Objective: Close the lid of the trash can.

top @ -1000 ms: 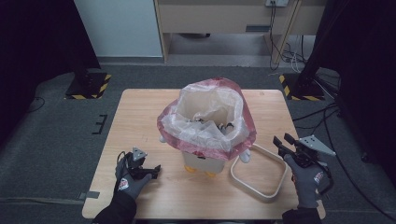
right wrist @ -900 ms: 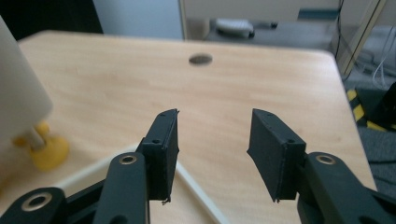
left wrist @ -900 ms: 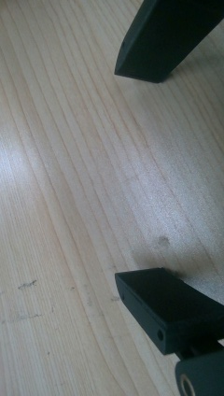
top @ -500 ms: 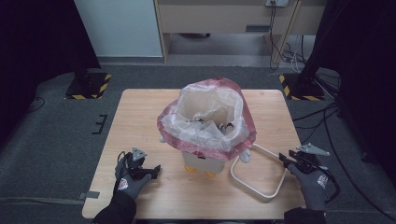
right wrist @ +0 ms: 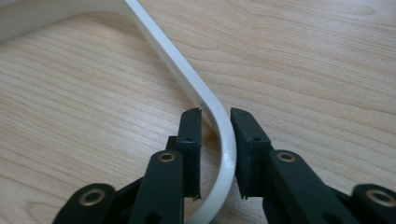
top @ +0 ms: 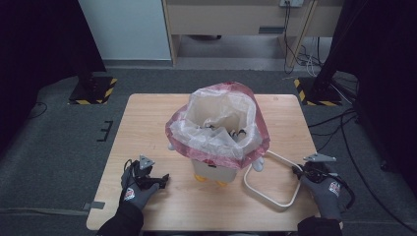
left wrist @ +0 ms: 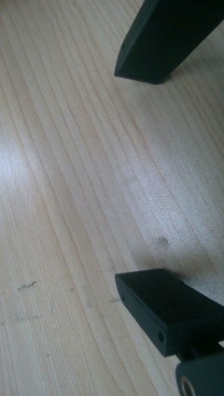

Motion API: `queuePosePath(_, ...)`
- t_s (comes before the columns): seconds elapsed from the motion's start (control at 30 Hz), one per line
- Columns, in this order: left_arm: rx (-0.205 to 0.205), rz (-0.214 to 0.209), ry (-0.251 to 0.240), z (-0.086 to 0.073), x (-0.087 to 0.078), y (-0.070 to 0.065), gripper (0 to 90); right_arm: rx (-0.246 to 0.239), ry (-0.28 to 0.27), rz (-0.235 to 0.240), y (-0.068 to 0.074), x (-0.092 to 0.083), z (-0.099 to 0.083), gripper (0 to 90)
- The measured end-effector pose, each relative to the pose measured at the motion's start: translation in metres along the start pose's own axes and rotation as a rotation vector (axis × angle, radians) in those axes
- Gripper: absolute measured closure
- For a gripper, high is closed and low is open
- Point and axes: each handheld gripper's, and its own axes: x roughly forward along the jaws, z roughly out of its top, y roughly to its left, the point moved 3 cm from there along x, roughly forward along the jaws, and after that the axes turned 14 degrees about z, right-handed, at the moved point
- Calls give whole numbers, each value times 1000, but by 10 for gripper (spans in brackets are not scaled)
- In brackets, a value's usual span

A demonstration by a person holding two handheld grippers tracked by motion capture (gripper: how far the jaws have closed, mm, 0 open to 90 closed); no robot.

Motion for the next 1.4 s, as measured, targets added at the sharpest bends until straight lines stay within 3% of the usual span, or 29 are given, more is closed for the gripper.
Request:
queuePosePath(0.27,1,-2,0,0,0,0,23,23,-31,-19,0,-3,3,789)
queuePosePath(0.43,2,-2,0,0,0,0,23,76,-116,-60,-1,-9,9,785)
queuePosePath(0.63,2,-2,0,0,0,0,23,164,-261,-109,-6,-18,16,785)
queuePosePath(0.87,5,-3,1,0,0,0,17,218,-389,-162,-10,-27,21,781)
queuePosePath(1.4,13,-5,4,0,1,-1,0,260,-606,-267,-14,-54,47,787)
